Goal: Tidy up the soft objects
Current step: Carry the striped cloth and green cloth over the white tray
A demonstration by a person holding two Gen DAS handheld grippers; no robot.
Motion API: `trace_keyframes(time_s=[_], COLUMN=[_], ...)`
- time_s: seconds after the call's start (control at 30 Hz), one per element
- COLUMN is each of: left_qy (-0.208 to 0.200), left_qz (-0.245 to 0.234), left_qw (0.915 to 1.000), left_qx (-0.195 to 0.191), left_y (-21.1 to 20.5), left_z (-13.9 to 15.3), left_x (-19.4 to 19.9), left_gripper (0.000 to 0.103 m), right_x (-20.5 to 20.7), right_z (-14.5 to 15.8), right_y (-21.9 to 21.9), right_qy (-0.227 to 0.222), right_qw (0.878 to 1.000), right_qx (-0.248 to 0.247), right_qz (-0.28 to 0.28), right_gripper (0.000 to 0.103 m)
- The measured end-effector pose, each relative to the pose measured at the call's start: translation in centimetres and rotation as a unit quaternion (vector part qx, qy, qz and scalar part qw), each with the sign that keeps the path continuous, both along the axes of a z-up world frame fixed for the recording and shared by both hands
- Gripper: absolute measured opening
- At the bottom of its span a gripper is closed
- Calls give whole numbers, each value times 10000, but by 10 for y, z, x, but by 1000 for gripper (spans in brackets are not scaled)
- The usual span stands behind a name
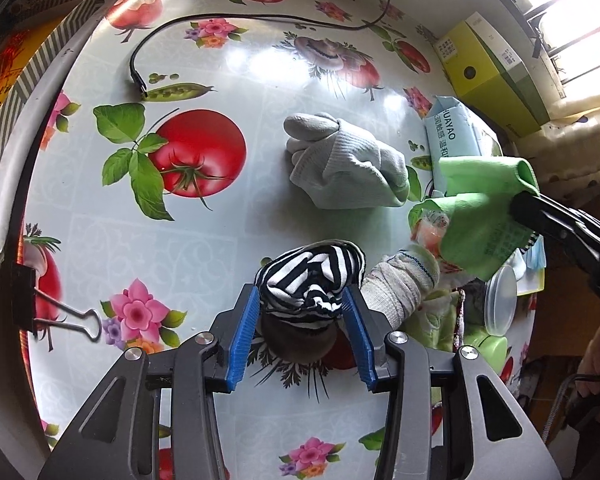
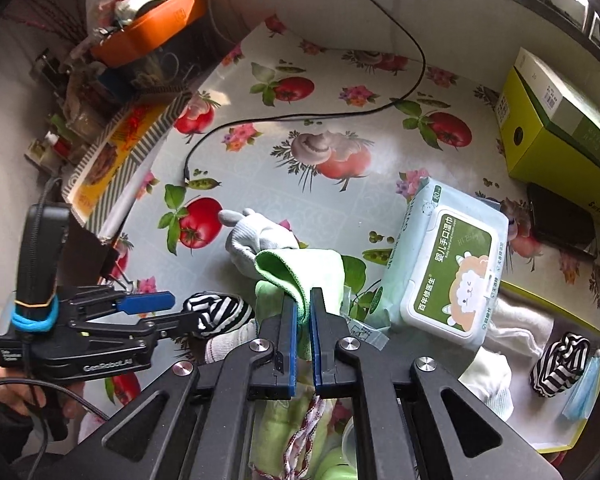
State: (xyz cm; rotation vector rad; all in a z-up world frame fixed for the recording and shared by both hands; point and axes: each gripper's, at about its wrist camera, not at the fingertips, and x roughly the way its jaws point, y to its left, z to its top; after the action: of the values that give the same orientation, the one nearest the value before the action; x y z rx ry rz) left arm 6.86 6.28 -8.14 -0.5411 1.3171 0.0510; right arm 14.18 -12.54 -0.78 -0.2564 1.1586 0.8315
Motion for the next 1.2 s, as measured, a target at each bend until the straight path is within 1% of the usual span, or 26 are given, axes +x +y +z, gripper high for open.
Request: trace_keyframes(time_s=[0.17, 0.2, 0.37, 0.4, 0.43, 0.5, 0.57, 0.7, 1.07, 1.2], left_qy=[216, 254, 179, 168, 173, 199, 159, -3, -547, -685], left_qz=[0, -13, -216, -235, -263, -267, -239, -189, -163, -253], left_qw=[9998, 9997, 9988, 9986, 9983, 9986, 9987, 9990, 9975, 9966], left_qx=[20, 58, 390, 436, 483, 422, 410, 413, 416, 388], left_y=[-7, -9, -24, -26, -27, -28, -29, -26, -22, -30], left_z=[-15, -17, -18, -18, -18, -19, -18, -6, 45, 59], left_x=[11, 13, 17, 16, 16, 15, 13, 7, 4, 8], left_gripper=[44, 44, 44, 41, 30, 18, 14, 11, 10, 10], right_x=[-6, -7, -11, -11, -12, -13, -14, -13, -11, -10], right_z=[3, 4, 9, 11, 13, 16, 20, 27, 36, 36], right_y=[-11, -13, -20, -21, -22, -24, -28, -38, -76, -90], right_qy=[34, 35, 14, 6, -3, -27, -49, -59, -44, -24], right_qw=[9999, 9999, 9998, 9998, 9998, 9997, 9996, 9990, 9964, 9951], right_qx=[55, 62, 120, 142, 165, 199, 244, 353, 534, 560], right_qz=[-88, -103, -134, -136, -137, -144, -166, -278, -659, -812], right_gripper=[6, 6, 6, 6, 6, 6, 6, 6, 6, 6])
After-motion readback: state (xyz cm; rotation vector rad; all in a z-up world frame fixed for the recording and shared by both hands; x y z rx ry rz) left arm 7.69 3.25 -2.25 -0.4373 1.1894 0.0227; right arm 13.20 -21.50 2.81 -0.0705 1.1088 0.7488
